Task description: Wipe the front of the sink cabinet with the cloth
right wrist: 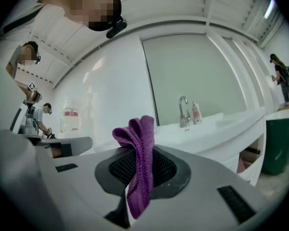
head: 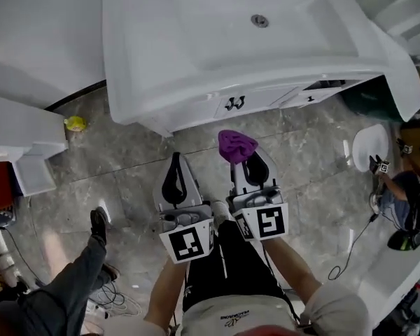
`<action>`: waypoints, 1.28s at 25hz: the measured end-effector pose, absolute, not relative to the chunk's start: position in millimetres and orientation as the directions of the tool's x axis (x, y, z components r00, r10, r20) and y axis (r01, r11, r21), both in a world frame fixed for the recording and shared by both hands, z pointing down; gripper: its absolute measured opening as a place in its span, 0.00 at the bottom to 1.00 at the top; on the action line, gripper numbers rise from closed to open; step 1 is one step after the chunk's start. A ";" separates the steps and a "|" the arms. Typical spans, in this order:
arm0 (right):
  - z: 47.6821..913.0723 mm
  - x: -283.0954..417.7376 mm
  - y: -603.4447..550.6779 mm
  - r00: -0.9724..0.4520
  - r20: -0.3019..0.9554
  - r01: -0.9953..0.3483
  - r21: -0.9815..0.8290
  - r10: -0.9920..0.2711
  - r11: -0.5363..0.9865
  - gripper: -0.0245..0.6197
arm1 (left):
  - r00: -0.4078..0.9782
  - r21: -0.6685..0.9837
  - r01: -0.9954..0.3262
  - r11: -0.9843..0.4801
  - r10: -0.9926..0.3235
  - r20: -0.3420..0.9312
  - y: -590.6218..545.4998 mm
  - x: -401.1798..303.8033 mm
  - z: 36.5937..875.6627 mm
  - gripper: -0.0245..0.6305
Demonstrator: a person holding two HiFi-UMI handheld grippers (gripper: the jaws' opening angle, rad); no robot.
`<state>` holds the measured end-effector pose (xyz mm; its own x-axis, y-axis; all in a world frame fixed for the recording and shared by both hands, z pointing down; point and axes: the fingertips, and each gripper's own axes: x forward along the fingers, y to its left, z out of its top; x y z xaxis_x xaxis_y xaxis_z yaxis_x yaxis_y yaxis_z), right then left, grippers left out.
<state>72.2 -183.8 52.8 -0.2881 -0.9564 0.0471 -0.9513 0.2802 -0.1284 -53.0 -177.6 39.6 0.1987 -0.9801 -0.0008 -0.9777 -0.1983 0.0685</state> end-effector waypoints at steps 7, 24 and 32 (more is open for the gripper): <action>-105.5 91.9 -134.0 -0.268 0.016 -0.958 -0.107 -0.963 0.265 0.13 | 0.236 0.035 -0.971 -0.236 -0.972 -0.013 -136.1 -41.4 -108.0 0.04; -143.2 98.7 -34.0 -0.314 0.034 -0.946 -0.098 -0.949 0.309 0.13 | 0.233 0.038 -0.971 -0.235 -0.971 -0.049 -50.4 -48.4 -166.9 0.04; -148.1 99.4 -52.3 -0.314 0.060 -0.946 -0.098 -0.948 0.307 0.13 | 0.241 0.034 -0.969 -0.244 -0.968 -0.063 -81.2 -49.9 -181.8 0.04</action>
<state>99.4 -52.3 -148.1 -0.3140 -0.9475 0.0601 -0.9465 0.3075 -0.0982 -49.9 -81.2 -181.8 0.2414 -0.9683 -0.0634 -0.9692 -0.2439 0.0338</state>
